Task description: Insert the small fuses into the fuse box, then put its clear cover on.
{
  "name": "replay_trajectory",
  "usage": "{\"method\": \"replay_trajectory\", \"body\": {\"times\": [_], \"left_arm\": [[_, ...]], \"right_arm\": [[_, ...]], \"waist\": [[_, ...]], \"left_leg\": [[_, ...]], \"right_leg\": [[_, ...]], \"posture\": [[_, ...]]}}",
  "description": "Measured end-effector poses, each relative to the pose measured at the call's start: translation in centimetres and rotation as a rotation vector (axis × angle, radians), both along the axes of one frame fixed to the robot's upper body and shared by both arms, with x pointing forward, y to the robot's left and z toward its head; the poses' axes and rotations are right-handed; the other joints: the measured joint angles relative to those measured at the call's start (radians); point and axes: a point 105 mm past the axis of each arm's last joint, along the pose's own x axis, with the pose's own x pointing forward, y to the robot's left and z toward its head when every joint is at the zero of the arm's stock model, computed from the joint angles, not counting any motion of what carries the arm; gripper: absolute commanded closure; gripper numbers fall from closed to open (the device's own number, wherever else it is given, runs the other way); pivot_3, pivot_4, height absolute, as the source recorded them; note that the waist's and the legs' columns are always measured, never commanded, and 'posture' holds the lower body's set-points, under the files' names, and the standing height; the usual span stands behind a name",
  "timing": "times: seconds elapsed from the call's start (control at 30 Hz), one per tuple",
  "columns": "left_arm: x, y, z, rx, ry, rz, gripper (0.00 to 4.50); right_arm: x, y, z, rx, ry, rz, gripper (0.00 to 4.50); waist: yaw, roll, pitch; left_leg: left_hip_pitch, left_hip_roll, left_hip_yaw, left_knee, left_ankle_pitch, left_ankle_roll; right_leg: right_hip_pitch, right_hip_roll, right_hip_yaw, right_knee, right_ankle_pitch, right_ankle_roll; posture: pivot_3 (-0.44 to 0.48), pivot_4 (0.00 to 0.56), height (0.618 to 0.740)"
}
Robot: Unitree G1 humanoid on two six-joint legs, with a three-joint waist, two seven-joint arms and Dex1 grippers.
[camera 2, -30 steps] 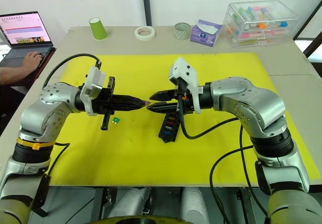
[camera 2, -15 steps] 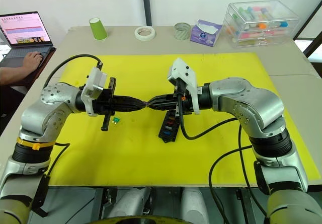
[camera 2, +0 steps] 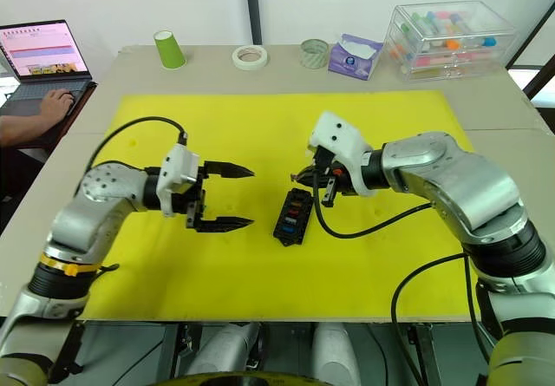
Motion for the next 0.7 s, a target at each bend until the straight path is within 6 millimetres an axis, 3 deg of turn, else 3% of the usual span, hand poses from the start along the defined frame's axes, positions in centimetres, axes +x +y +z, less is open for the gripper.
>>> {"method": "replay_trajectory", "body": {"times": [0.3, 0.7], "left_arm": [[0.4, -3.2, -1.5, -0.048, 0.014, 0.072, 0.02], [0.8, -3.0, -2.2, -0.040, 0.032, 0.122, 0.02]], "right_arm": [[0.1, -0.2, -1.4, -0.070, -0.015, -0.026, 4.50], [0.0, -0.4, -2.1, -0.095, -0.009, -0.027, 4.50]], "waist": [[0.006, 0.000, 0.000], [0.022, 0.000, 0.000]], "left_leg": [[0.000, 0.000, 0.000, 0.000, 0.000, 0.000], [0.000, 0.000, 0.001, 0.001, 0.000, 0.000]], "right_leg": [[0.000, 0.000, 0.000, 0.000, 0.000, 0.000], [0.000, 0.000, 0.000, 0.000, 0.000, 0.000]], "posture": [[0.000, 0.150, 0.740], [0.000, 0.150, 0.740]]}}
